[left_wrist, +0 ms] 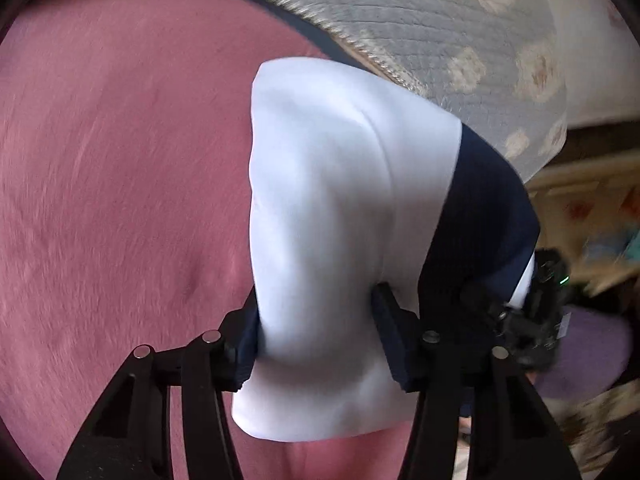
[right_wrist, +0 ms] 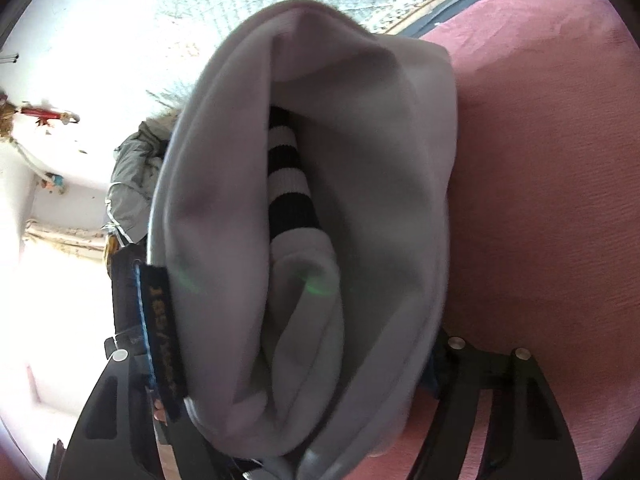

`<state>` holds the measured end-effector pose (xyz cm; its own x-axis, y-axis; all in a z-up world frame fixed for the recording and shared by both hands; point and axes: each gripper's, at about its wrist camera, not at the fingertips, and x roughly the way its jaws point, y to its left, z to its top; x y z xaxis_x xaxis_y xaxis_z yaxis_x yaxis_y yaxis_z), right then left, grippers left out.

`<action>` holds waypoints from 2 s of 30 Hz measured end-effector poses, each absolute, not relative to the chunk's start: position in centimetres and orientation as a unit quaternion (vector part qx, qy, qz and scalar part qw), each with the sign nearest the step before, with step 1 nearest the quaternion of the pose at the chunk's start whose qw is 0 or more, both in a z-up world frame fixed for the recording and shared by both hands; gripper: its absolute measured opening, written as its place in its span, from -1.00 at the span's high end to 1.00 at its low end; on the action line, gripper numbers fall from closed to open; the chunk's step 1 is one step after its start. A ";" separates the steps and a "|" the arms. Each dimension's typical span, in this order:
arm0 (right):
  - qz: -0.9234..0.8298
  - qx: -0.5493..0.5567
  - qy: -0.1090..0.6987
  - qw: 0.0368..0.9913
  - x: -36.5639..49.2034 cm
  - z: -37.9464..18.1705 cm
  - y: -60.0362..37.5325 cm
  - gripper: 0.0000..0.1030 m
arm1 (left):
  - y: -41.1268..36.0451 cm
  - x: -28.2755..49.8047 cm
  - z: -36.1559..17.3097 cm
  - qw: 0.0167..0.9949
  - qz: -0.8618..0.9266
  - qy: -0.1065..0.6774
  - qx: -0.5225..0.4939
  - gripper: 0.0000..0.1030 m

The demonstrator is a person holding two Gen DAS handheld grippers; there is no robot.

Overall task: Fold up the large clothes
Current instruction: 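Lift the folded jacket with the right tool while the left tool grips its other side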

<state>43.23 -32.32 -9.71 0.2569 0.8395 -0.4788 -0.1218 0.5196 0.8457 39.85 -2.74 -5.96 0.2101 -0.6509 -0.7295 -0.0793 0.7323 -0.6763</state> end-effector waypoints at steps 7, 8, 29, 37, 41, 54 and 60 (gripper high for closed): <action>0.412 0.384 0.516 0.646 42.8 -9.8 -27.2 -0.38 | 2.3 36.2 -2.3 0.755 -0.142 0.589 -0.249 0.07; 0.418 0.382 0.519 0.640 42.9 -10.1 -26.4 -0.36 | 2.8 35.9 -2.1 0.755 -0.134 0.597 -0.236 0.06; 0.378 0.351 0.542 0.664 43.0 -13.3 -27.9 -0.36 | 3.0 34.5 -6.2 0.716 -0.122 0.671 -0.149 -1.00; 0.410 0.341 0.507 0.677 42.1 -11.0 -26.9 -0.31 | -0.1 32.3 -2.7 0.748 -0.114 0.648 -0.088 0.13; 0.422 0.324 0.515 0.673 42.3 -9.3 -25.4 -0.31 | 0.8 31.8 -0.6 0.757 -0.090 0.645 -0.056 0.19; 0.480 0.342 0.508 0.628 45.3 -4.6 -14.7 -0.31 | 12.3 31.0 7.3 0.784 -0.031 0.612 -0.103 0.23; 0.514 0.315 0.474 0.642 48.8 3.4 -10.0 -0.31 | 18.3 34.1 16.1 0.819 -0.005 0.563 -0.111 0.23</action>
